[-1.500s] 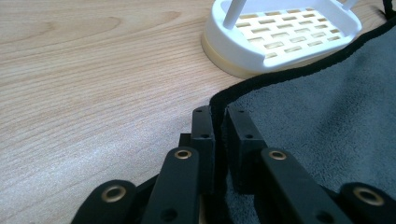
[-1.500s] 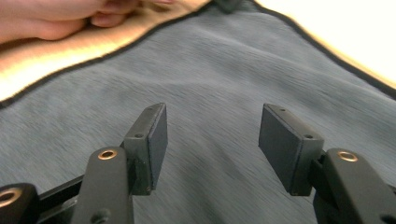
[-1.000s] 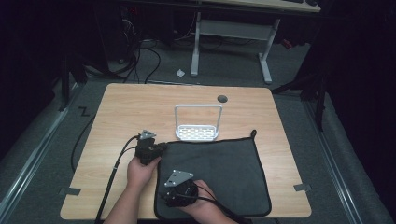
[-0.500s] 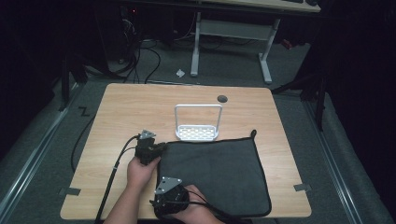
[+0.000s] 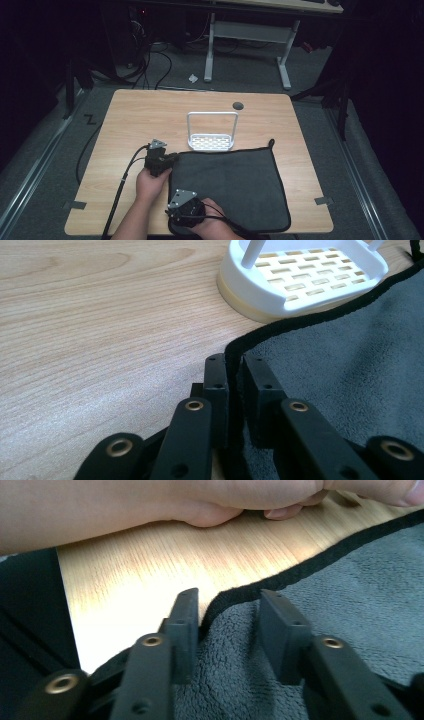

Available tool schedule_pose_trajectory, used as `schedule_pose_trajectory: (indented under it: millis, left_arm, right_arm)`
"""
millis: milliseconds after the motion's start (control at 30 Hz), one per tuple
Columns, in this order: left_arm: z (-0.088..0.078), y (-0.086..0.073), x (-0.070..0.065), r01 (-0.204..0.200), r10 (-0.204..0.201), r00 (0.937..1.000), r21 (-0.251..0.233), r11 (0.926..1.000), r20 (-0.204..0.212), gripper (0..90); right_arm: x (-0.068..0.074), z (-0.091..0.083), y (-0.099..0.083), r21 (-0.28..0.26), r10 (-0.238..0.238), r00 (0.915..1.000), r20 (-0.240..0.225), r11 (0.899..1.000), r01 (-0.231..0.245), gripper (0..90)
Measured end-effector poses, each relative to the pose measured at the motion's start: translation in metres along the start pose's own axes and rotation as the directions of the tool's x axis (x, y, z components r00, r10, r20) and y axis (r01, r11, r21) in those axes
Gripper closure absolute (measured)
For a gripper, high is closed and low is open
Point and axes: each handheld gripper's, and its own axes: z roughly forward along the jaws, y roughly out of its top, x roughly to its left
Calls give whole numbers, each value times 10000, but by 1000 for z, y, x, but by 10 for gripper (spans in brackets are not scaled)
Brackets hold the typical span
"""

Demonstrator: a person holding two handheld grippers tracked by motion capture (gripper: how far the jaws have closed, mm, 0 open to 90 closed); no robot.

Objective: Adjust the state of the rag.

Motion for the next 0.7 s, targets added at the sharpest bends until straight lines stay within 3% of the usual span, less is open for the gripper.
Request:
schedule_pose_trajectory:
  millis: [200,367,500,567,700]
  left_arm:
    - [0,0,0,36,-36,10000,22,10000,9,811]
    - [-1,0,1,66,-66,10000,-72,10000,-14,815]
    - [-5,-1,3,236,-226,9994,-424,9988,249,822]
    - [-8,-1,6,528,-491,9975,-741,9958,516,825]
    - [-15,-1,9,1092,-1025,9928,-1150,9873,627,826]
  right_arm:
    - [-3,-2,0,81,-200,9998,74,9998,199,805]
    - [-6,-11,2,-282,-267,9995,139,9992,271,825]
    - [-5,-23,4,-790,-213,9992,332,9966,239,825]
    - [-4,-29,6,-1027,-262,9986,464,9942,309,825]
    - [-4,-36,10,-1358,-305,9985,464,9901,366,825]
